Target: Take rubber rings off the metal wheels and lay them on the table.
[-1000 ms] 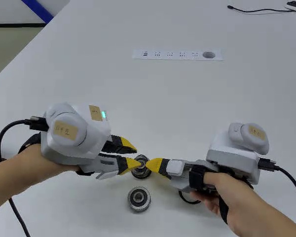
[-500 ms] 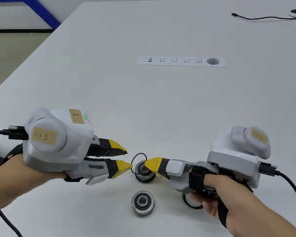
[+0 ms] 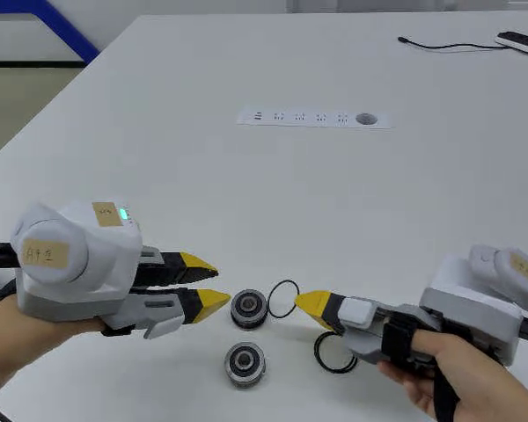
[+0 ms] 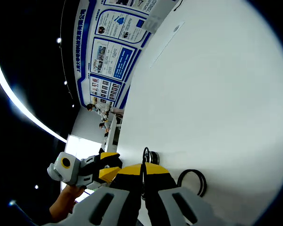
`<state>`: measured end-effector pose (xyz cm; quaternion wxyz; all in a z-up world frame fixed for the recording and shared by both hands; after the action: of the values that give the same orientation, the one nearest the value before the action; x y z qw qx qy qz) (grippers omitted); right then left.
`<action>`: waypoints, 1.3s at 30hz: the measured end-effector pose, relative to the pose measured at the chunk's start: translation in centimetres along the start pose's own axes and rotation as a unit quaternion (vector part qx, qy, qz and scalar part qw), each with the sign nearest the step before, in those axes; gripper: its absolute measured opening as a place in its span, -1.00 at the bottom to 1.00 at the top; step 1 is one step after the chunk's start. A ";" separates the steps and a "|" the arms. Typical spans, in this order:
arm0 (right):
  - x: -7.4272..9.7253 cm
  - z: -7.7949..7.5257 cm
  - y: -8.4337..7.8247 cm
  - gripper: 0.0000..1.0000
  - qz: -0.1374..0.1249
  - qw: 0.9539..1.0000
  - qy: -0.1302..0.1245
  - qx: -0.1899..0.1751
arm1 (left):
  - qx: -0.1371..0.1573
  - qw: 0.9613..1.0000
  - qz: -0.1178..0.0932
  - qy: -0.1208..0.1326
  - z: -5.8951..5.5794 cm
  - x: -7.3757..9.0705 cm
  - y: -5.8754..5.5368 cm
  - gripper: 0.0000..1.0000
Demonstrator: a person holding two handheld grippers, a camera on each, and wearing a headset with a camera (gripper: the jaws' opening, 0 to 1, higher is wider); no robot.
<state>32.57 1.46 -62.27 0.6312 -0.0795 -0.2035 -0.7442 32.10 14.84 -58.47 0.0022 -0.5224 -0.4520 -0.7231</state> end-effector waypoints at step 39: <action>4.3 -4.3 -3.5 -0.76 0.031 0.992 -0.125 0.011 | 0.036 0.998 -0.045 -0.005 -2.0 0.6 0.5 -0.60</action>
<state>28.96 -3.77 -65.19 0.6242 -0.1714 -0.2860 -0.7065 30.59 13.55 -57.77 -0.0133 -0.5051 -0.5009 -0.7028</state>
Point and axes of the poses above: the centre of the closed fingertips' face, and the gripper's own axes: x roughly backward along the fingers, z roughly to its left, y roughly out of its top, the point moved 3 cm from there along x, roughly backward along the fingers, and after that the axes turned 13 degrees about z, right-handed, at the moved point
